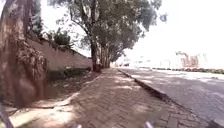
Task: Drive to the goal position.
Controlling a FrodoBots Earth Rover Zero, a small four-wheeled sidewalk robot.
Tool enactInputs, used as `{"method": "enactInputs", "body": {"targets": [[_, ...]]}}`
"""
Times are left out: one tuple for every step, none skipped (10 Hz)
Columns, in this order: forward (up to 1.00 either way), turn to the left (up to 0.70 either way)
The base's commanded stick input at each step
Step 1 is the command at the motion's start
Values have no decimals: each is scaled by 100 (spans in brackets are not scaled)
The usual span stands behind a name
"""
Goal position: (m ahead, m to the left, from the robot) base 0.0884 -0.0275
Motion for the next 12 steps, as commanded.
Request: {"method": "enactInputs", "body": {"targets": [[70, 0], [70, 0], [70, 0], [70, 0], [70, 0], [70, 0], [70, 0], [70, 0], [70, 0], [70, 0], [70, 0], [70, 0]]}}
